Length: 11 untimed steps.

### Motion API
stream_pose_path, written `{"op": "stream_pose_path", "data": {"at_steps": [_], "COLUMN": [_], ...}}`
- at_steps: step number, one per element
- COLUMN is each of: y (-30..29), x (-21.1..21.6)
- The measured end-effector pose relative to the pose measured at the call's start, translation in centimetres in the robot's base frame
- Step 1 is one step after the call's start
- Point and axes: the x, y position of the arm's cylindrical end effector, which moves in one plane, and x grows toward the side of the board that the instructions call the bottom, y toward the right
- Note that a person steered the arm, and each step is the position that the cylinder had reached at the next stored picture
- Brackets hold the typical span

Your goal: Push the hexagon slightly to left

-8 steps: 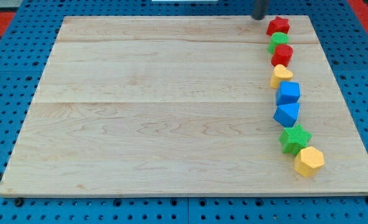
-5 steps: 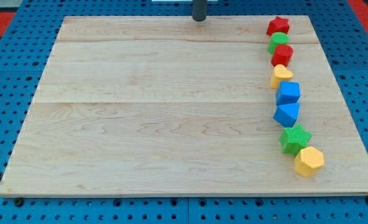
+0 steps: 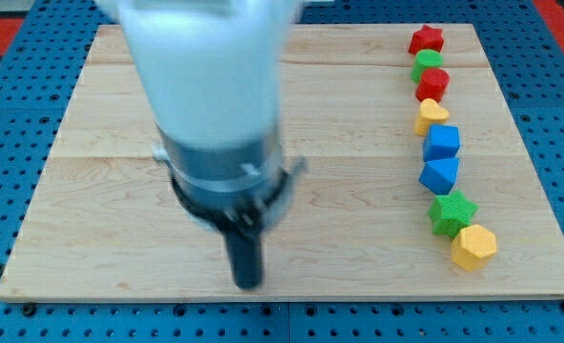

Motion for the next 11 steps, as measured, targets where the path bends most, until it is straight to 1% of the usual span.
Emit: {"op": "stream_pose_path", "data": {"at_steps": [1,2,3,4,5,6,7,8,9,10,11], "y": [1.2,9.4,19.1,27.1,28.0,26.4,26.0,26.6,26.9,24.9,24.4], "x": [0.0,0.0,0.0,0.0,-0.8,-0.8,-0.4,-2.0,-4.6,-4.4,-4.4]}}
